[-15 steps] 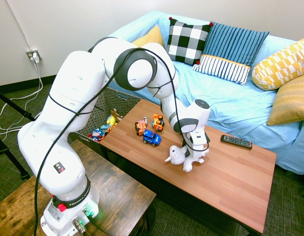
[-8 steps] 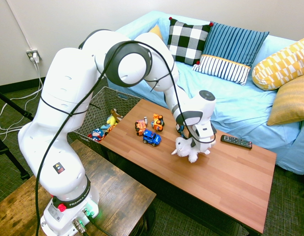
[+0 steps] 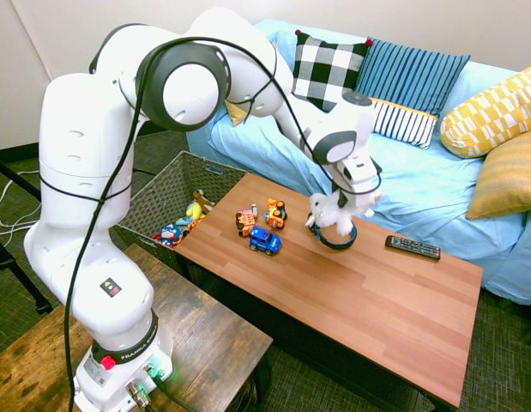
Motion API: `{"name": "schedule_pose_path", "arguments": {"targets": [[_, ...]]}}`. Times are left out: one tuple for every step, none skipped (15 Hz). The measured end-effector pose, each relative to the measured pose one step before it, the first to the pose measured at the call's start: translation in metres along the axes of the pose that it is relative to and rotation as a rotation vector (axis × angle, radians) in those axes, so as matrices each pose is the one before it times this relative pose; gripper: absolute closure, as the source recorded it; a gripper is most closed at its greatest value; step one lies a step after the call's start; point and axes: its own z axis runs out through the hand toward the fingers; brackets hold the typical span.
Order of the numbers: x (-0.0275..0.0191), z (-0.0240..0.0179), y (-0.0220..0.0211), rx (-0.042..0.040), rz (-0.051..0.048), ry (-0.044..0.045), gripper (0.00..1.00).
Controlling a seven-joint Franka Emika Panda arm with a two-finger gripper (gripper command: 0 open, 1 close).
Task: Put the stuffed toy in the basket
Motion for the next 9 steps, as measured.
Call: {"name": "schedule_pose_path", "arguments": {"targets": [[-0.02024, -0.01293, -0.01622, 0.00366, -0.01951, 0.01282, 1.00], [-0.01988, -0.01148, -0.01475, 0.00376, -0.01927, 0.01179, 1.00], [-0.02080, -0.01154, -0.01442, 0.00225, -0.01878, 0.00937, 1.00], [-0.02286, -0.01007, -0.01391, 0.00208, -0.01854, 0.00634, 1.00], [-0.02321, -0.00703, -0.01240, -0.00149, -0.02198, 0.00671, 1.00], [-0.02413, -0.00445, -0.01084, -0.00057, -0.02102, 0.00629, 1.00], [-0.02603, -0.00374, -0.01076, -0.00129, -0.02493, 0.00483, 1.00], [-0.02799, -0.00373, -0.01111, -0.00368, -0.02641, 0.00771, 1.00], [-0.02611, -0.00501, -0.01129, -0.00065, -0.02556, 0.00877, 1.00]]}}
